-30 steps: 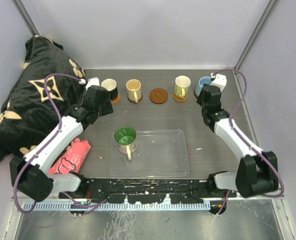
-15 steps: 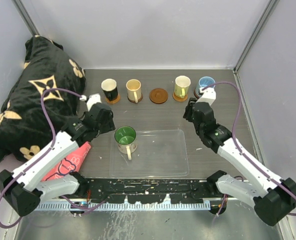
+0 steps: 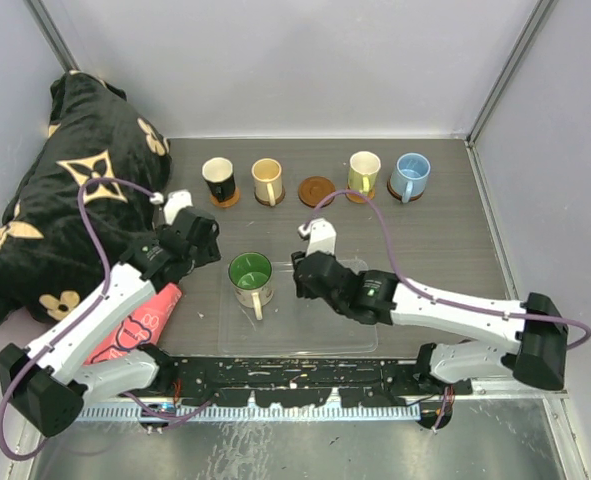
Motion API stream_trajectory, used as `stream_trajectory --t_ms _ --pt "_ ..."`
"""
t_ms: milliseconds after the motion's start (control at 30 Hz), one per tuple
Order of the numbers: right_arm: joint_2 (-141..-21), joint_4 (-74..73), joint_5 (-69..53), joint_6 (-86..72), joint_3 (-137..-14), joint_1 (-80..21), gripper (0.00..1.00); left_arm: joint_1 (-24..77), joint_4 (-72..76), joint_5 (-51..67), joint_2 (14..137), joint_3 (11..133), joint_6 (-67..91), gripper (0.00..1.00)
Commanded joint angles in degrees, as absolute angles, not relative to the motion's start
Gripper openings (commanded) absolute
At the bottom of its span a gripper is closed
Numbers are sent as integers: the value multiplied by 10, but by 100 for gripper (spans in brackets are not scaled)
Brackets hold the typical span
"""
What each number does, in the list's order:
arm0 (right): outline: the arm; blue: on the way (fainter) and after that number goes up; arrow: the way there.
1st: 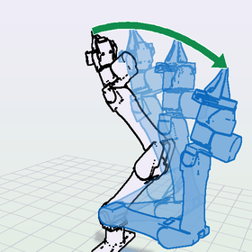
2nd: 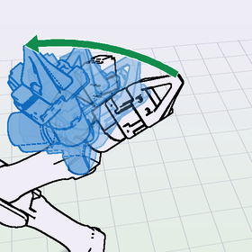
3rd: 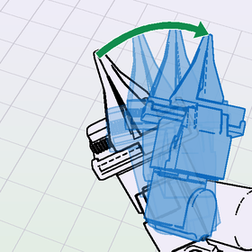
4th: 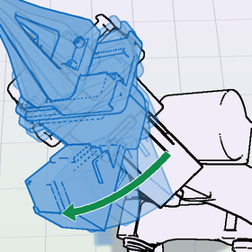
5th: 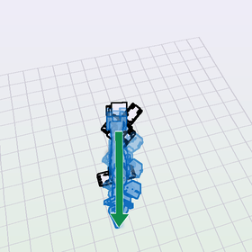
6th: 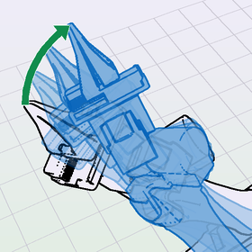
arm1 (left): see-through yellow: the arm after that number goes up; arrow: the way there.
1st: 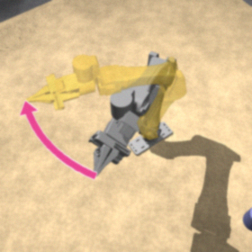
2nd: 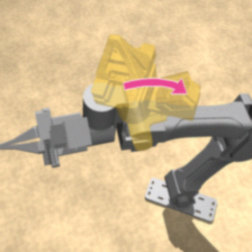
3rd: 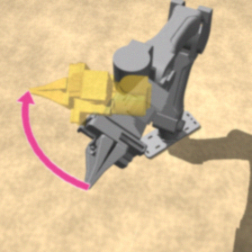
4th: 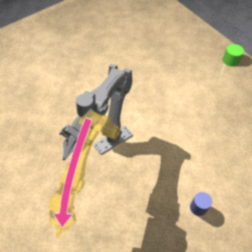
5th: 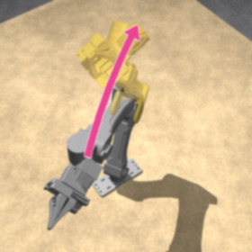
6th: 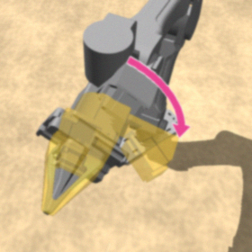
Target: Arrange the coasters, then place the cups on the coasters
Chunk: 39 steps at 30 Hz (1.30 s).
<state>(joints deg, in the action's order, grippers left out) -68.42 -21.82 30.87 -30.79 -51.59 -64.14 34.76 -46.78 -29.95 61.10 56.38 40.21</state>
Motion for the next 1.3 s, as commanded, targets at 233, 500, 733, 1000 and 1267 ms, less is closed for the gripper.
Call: stream_trajectory --t_ms 233,500,733,1000,1267 --pt "-820 -192 352 -384 -615 -762 47 208 -424 -238 595 558 331 70" --pt "-884 -149 337 -397 -636 -780 47 191 -425 -234 588 565 321 70" --pt "-936 -144 329 -396 -663 -780 47 191 -429 -225 586 564 323 70" --pt "-1005 -198 330 -386 -732 -779 47 191 -427 -224 582 561 326 70" --pt "-1026 -234 330 -411 -753 -767 43 191 -426 -222 580 558 327 70"
